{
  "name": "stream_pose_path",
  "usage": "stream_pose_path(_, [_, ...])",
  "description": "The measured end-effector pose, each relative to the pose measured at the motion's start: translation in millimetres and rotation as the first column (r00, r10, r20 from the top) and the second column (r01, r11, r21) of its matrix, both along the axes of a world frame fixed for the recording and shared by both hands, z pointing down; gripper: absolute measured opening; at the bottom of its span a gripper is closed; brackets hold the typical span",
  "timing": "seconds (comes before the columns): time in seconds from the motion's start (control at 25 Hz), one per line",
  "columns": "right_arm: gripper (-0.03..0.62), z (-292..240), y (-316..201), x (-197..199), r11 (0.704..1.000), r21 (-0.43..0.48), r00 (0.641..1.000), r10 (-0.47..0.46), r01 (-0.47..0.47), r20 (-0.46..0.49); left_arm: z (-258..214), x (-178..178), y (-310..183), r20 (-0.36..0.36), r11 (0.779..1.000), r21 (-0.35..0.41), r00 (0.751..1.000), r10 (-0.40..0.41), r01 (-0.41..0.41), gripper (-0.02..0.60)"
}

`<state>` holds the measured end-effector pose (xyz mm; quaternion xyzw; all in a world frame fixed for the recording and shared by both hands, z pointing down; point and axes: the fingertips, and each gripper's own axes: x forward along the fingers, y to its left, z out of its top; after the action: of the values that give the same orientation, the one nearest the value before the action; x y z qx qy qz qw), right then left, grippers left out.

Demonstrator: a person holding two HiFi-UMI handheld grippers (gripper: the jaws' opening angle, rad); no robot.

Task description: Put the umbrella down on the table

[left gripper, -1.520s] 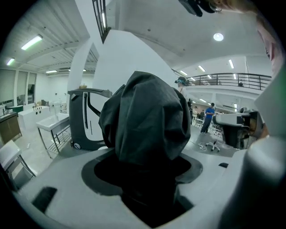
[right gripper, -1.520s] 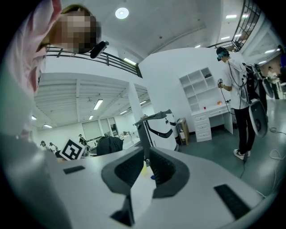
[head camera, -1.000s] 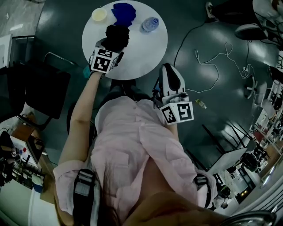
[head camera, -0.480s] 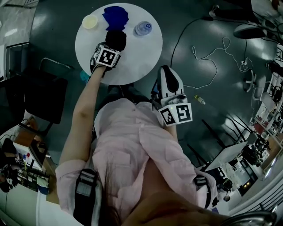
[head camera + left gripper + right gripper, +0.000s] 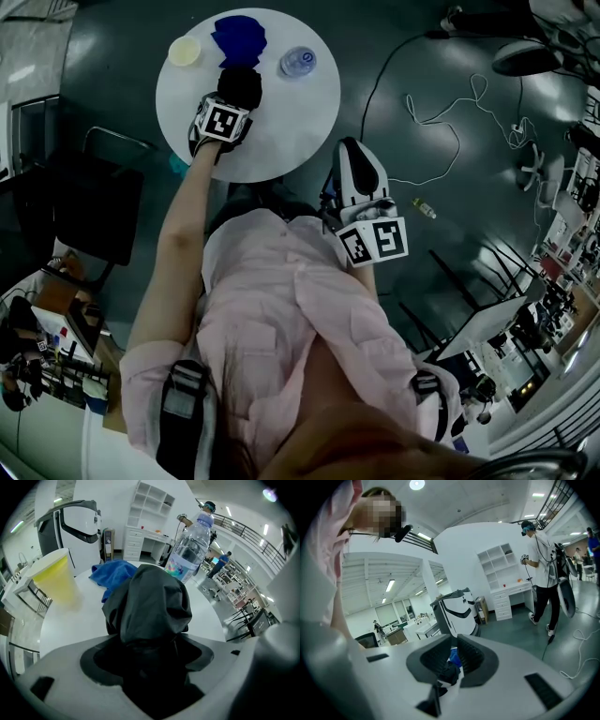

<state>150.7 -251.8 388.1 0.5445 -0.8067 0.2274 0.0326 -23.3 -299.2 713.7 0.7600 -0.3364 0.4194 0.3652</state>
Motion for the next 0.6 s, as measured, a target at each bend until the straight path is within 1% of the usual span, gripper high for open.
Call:
stream_pose_path(0.08, [0.032,-0.6,0.8,-1.0,1.0,0.002,1.0,-0.004,0.004,0.001,-8.7,-4.1,-0.2,0.017,1.0,0.023,1.0,0.007,-0.007,0.337])
stream_pose_path(0.12, [0.032,-0.2,1.2,-1.8,1.0,0.003,1.0,-0.005,0.005,0.002,-12.9,-4.9,0.3,0.011,0.999,0.038,1.0,0.007,-0.008,0.341])
stream_pose_path(0.24, [0.032,0.6,2.1,-3.5,1.0,0.006,1.0,-0.011,0.011,0.004,-27.3,-3.5,2.3,-0.052,0.994,0.108,0.999,-0.009,0.014,0.342])
stream_pose_path(0.36, [0.032,0.2,4.3,-5.8,1.0,0.013,1.0,-0.022,0.022,0.005,-67.7,-10.7,6.3,-0.107,0.98,0.187,0.993,-0.041,0.061,0.342])
stream_pose_path(0.44, [0.032,1.0,5.5,-9.2,0.999,0.02,1.0,-0.03,0.03,0.006,-102.2,-17.0,5.7,-0.162,0.959,0.258,0.984,-0.074,0.114,0.341])
stream_pose_path(0.48, [0.032,1.6,6.3,-11.5,0.999,0.023,0.999,-0.035,0.035,0.008,-120.1,-20.2,4.9,-0.191,0.944,0.296,0.978,-0.089,0.144,0.341])
stream_pose_path(0.56, [0.032,2.5,9.2,-16.7,0.999,0.026,0.999,-0.046,0.046,0.011,-155.5,-26.6,4.8,-0.243,0.907,0.368,0.963,-0.117,0.203,0.332])
stream_pose_path(0.6, [0.032,2.4,10.9,-19.2,0.998,0.029,0.999,-0.051,0.051,0.013,-172.5,-29.8,5.4,-0.264,0.886,0.402,0.956,-0.13,0.231,0.282])
